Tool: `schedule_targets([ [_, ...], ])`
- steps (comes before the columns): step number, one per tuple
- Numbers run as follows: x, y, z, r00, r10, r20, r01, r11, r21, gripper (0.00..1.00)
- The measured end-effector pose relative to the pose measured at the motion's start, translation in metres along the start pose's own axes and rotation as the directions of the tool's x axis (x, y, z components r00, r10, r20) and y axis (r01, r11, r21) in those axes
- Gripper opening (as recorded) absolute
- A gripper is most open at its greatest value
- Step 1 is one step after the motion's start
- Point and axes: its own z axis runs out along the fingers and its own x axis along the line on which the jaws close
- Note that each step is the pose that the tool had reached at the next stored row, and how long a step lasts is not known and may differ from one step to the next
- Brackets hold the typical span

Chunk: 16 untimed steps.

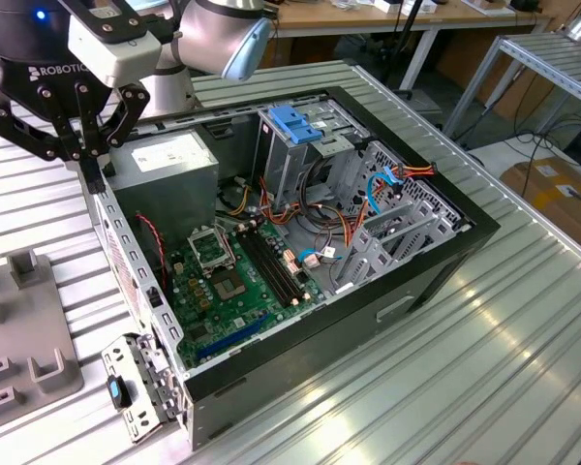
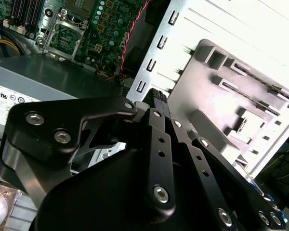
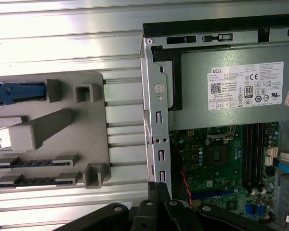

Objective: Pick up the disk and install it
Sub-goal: 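Reach for the disk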

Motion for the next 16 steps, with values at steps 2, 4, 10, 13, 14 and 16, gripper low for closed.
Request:
schedule_targets([
  [2,0.0006,0.0000,0.0000,1.0000,0.000,0.0000,0.000,1.0000,0.0000,0.11],
  [4,0.0017,-0.0001,-0.0001,1.0000,0.000,0.0000,0.000,1.0000,0.0000,0.11],
  [10,0.0033,-0.0002,-0.0001,1.0000,0.000,0.0000,0.000,1.0000,0.0000,0.11],
  [13,0.0033,-0.0002,-0.0001,1.0000,0.000,0.0000,0.000,1.0000,0.0000,0.11],
  [14,0.0034,-0.0002,-0.0001,1.0000,0.000,0.0000,0.000,1.0000,0.0000,0.11],
  [16,0.0045,-0.0003,-0.0001,1.0000,0.000,-0.0001,0.000,1.0000,0.0000,0.11],
])
